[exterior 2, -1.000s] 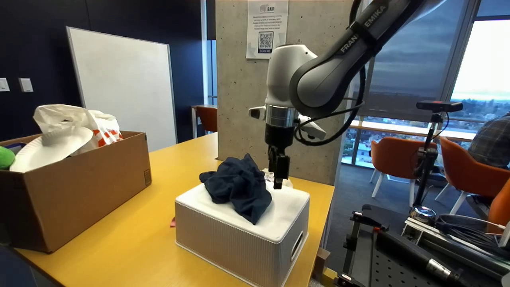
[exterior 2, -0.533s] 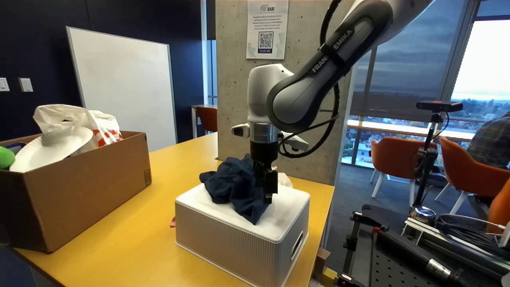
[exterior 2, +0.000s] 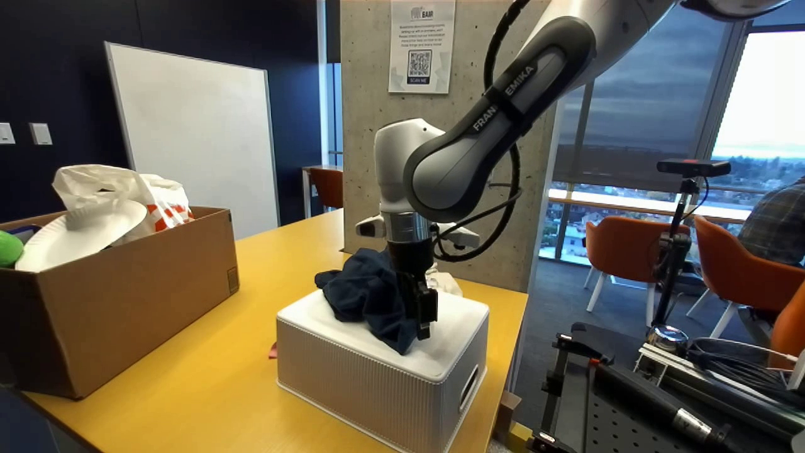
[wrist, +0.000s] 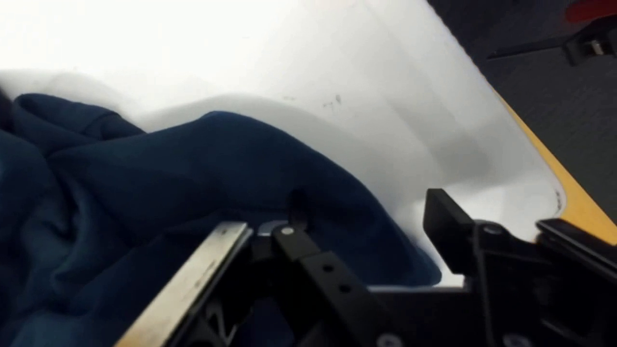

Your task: Spread the blue shirt on the box evenly over the box

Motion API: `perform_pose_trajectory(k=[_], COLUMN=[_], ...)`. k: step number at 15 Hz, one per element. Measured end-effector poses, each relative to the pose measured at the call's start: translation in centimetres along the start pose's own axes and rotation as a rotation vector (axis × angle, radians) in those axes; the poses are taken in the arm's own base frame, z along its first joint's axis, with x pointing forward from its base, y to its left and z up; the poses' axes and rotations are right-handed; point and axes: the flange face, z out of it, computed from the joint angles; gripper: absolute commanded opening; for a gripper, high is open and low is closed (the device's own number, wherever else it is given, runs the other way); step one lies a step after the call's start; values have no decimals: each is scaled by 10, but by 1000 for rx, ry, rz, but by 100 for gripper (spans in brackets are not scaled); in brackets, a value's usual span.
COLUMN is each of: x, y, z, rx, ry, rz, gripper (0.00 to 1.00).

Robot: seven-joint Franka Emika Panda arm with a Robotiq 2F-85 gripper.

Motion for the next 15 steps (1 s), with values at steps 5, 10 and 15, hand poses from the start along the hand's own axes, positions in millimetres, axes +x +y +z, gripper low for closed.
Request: perform_pose_trajectory(k=[5, 10, 15], x=[3, 6, 27], y=[4, 7, 0], z=[1, 0, -31], rx=[8, 5, -14], ry=[-9, -5, 0], rz=[-4, -4, -45], gripper=[1, 1, 1])
